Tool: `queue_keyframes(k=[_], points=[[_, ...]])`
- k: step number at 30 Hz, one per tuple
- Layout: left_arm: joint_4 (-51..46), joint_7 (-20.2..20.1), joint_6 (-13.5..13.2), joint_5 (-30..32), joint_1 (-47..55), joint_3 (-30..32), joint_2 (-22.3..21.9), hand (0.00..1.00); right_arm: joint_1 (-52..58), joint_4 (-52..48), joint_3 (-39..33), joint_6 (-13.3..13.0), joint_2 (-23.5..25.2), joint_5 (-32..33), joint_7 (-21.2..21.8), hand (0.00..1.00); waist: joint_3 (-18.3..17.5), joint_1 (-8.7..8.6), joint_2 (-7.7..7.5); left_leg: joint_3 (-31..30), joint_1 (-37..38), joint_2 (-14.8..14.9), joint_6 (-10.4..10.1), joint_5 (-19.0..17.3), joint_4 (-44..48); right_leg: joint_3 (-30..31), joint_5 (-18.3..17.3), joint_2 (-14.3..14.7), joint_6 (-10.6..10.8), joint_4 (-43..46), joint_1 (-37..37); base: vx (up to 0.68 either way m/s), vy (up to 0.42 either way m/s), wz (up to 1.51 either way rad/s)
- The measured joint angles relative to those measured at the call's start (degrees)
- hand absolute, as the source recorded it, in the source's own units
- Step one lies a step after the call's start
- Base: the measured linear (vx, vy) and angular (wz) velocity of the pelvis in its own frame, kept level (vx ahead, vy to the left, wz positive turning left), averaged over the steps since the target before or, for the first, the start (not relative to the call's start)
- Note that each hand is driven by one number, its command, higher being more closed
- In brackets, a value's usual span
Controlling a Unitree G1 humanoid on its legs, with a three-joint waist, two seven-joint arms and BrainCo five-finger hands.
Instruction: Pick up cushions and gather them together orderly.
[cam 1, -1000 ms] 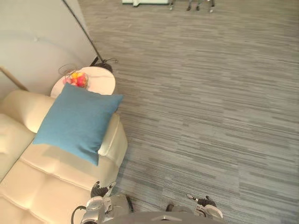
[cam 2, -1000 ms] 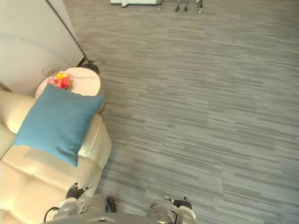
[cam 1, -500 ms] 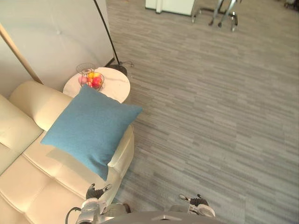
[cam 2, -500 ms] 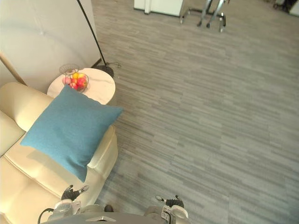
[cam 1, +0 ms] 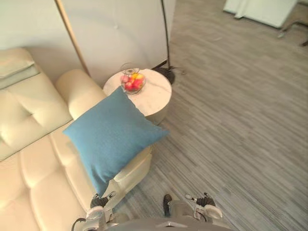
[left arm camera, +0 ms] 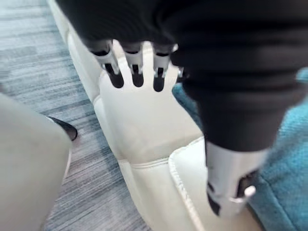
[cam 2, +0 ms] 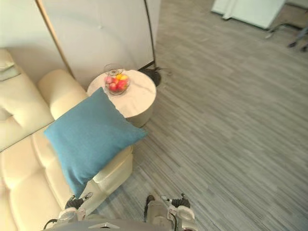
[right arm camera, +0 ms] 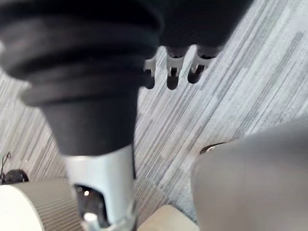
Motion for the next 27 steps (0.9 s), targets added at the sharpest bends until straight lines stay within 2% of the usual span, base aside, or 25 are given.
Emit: queue_keyframes(k=[1,4,6,7,11,13,15,17,23,27], points=[[-0.2,0.1,-0.1,0.0,0.1,0.2,-0.3,0.00,0.1,0.0,0.1,0.0,-0.1,0.0,0.5,0.00,-0.1,0.04,0.10,0.0,-0.2,0.7,-0.6,0.8,0.6,-1.9,-1.3,0.0,-0.6,0.2,1.0,0.27,-0.230,0.50],[-0.9,0.0,-0.1,0.0,0.1,1.2,-0.3,0.00,0.7,0.0,0.1,-0.2,0.1,0.0,0.8,0.00,-0.3,-0.35,0.21,0.4,-3.8,2.3,-1.2,1.3,5.5,-6.8,-1.8,-0.2,-1.4,-2.5,4.1,0.18,-0.134,0.77],[-1.0,0.0,-0.1,0.0,0.0,1.1,0.0,0.00,0.9,0.1,0.1,-0.1,0.1,0.0,0.8,0.00,-0.3,-0.26,0.14,3.1,-6.2,3.1,-2.1,1.9,9.3,-10.1,-1.7,-0.6,-1.6,-4.2,6.7,0.15,-0.108,0.96],[-1.1,0.0,-0.1,0.0,0.0,1.1,0.2,0.00,1.1,0.3,0.0,0.0,0.3,0.0,0.8,0.00,-0.5,-0.03,-0.30,6.4,-6.8,3.4,-2.0,2.7,9.5,-12.0,-1.7,-1.3,-1.6,-5.1,8.2,0.06,-0.041,0.69],[-0.6,0.0,0.1,0.0,0.1,-1.8,1.3,0.00,1.2,0.6,-0.1,0.1,0.4,0.0,0.8,0.00,-0.8,-0.38,-0.68,14.3,-6.5,3.4,-1.9,4.9,4.4,-15.6,-1.3,-2.9,-1.5,-7.4,9.7,0.03,0.006,0.66],[-0.6,-0.1,0.2,0.0,0.1,-3.6,1.8,0.00,1.2,0.7,-0.1,0.2,0.4,0.0,0.8,0.00,-1.1,-0.49,-0.49,16.3,-5.8,2.5,-1.3,7.0,-0.1,-16.2,0.0,-3.0,-1.2,-9.2,10.0,-0.02,0.057,0.64],[-0.1,-0.2,0.4,0.0,-0.1,-5.8,3.2,0.00,1.0,1.9,0.0,0.4,0.3,0.0,0.7,0.00,-1.1,-0.56,-1.35,16.6,-4.9,1.5,-0.3,9.5,-4.5,-17.2,2.3,-2.9,-0.8,-13.0,11.2,-0.05,0.066,0.44],[0.4,-0.3,0.6,0.1,-0.1,-6.5,3.8,0.00,0.8,2.3,0.0,0.5,0.4,0.0,0.7,0.00,-1.4,-0.65,-1.86,16.6,-4.1,0.9,0.3,10.3,-5.9,-17.1,3.9,-2.8,-0.5,-15.5,12.6,-0.08,0.059,0.13],[1.9,-0.6,0.6,0.1,0.0,-7.8,4.8,0.00,0.7,2.3,0.1,0.5,0.7,0.0,0.7,0.00,-1.6,-1.93,-1.79,16.5,-3.2,-0.1,0.8,11.1,-9.7,-16.8,6.8,-2.3,0.4,-19.0,13.7,-0.16,0.049,0.04],[2.2,-0.6,0.6,0.1,0.0,-8.0,5.2,0.00,0.7,2.3,0.1,0.5,0.8,0.1,0.7,0.00,-1.6,-2.18,-1.93,15.8,-2.9,-1.2,1.7,12.5,-11.0,-15.4,7.2,-2.8,0.7,-19.8,13.7,-0.16,0.032,0.08]])
